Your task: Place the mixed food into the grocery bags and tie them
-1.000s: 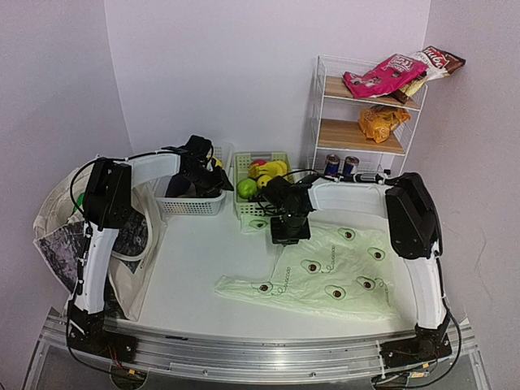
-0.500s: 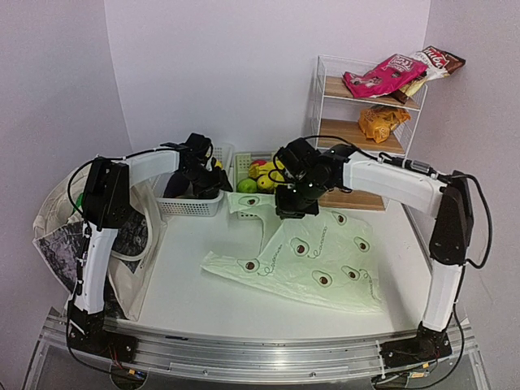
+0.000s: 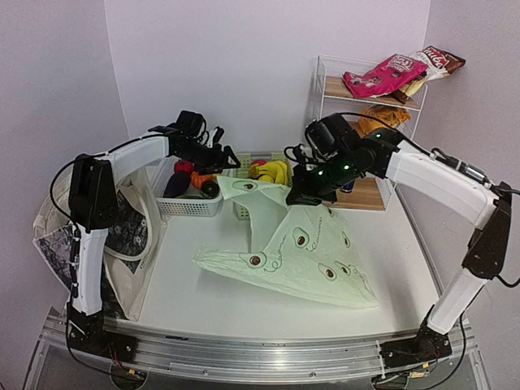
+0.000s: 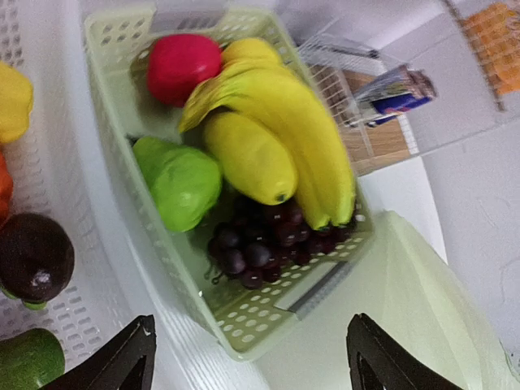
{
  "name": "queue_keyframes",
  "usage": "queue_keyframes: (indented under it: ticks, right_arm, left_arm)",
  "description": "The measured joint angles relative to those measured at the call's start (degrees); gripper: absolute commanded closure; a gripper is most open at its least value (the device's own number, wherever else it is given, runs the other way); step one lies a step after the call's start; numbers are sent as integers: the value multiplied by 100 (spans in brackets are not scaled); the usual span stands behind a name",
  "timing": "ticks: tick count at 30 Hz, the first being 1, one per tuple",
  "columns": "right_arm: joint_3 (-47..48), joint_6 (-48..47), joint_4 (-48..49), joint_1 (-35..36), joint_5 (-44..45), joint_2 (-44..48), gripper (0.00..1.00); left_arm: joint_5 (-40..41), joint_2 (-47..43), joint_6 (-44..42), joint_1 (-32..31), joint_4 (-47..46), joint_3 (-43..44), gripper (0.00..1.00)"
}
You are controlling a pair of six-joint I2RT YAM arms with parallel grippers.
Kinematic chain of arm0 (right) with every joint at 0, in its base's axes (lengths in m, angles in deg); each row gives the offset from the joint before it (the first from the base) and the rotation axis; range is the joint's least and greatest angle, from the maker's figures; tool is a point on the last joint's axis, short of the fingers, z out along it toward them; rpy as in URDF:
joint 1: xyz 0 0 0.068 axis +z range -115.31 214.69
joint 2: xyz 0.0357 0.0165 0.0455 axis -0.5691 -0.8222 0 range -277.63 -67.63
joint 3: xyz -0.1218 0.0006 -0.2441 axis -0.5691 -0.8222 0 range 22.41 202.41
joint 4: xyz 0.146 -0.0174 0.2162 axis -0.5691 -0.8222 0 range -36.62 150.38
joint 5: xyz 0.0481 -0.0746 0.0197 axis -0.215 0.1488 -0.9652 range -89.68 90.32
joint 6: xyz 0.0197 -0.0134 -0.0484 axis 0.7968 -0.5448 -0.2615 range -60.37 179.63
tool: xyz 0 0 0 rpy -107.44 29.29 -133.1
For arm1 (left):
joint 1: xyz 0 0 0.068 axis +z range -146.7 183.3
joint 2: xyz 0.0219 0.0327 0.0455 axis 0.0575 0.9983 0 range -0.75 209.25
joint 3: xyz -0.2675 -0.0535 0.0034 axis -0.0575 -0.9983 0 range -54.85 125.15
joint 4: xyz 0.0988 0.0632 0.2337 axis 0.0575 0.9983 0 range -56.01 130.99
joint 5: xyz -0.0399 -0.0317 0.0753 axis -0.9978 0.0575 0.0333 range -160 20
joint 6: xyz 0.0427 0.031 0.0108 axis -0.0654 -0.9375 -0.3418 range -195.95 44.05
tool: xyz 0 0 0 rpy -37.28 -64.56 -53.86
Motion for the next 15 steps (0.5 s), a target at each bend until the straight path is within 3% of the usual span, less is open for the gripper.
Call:
queue_keyframes:
  ticks: [8, 11, 15]
  right_arm:
    - [0, -12, 9, 0, -291, 815, 100]
    - [0, 22, 38, 0, -372, 971, 100]
    - [0, 72, 96, 0, -524, 1008, 100]
  left_arm:
    - [-1283, -1922, -2082, 114, 21, -831, 8]
    - [-1666, -2720, -2848, 146, -47, -1585, 2]
    - [-1880, -3665, -3900, -21, -132, -2719, 0]
